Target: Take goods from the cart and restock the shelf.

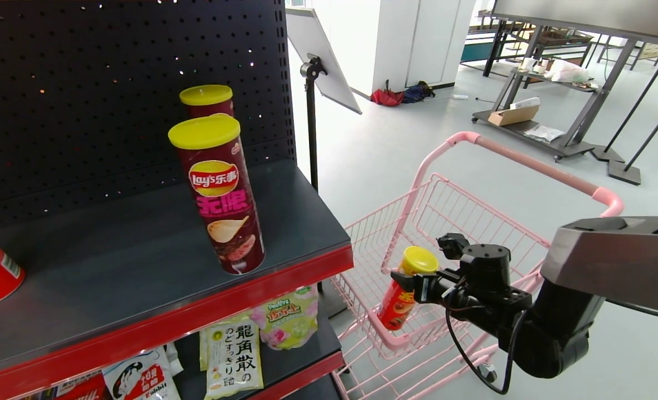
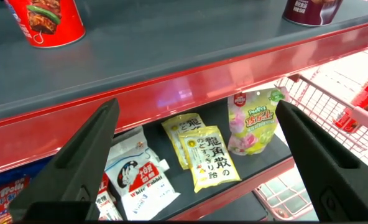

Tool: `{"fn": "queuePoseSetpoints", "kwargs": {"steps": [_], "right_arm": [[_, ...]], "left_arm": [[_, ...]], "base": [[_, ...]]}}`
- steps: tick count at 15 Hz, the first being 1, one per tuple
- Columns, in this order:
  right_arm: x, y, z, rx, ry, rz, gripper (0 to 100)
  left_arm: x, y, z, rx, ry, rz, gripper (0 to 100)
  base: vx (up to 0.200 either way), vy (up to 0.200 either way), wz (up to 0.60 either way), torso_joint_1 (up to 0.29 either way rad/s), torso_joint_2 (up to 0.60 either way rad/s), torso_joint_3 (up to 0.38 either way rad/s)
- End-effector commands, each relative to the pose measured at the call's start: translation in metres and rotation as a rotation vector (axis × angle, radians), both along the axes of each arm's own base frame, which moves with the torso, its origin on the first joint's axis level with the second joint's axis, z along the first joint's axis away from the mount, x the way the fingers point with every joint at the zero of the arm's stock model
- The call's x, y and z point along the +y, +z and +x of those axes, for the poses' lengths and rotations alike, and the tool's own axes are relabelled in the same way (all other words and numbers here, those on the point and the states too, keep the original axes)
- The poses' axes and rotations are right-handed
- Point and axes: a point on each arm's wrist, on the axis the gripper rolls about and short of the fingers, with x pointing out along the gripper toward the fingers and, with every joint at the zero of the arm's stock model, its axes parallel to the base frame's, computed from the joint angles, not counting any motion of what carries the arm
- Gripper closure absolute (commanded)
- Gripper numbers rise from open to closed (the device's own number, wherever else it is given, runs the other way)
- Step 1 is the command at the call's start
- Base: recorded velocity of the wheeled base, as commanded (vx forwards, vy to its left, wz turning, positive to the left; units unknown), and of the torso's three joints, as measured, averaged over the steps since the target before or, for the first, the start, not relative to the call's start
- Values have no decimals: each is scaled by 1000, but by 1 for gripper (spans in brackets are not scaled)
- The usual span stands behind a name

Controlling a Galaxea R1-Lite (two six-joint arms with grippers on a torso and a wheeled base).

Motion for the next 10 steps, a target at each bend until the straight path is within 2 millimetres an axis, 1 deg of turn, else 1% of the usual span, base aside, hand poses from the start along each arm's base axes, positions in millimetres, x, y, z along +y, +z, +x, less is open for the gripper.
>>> {"fn": "queuePoseSetpoints", "kwargs": {"steps": [1,6,10], "right_arm": [[3,-5,0,10,9,-4,0],[1,-19,5,37,-3,-17,0],[4,-19,15,8,-24,-15,0]], "left_arm": [[0,0,0,0,1,0,0],[0,0,0,0,1,0,0],[0,0,0,0,1,0,0]], "base": [[0,0,0,0,0,0],[0,0,0,0,0,0],[0,0,0,0,0,0]]}}
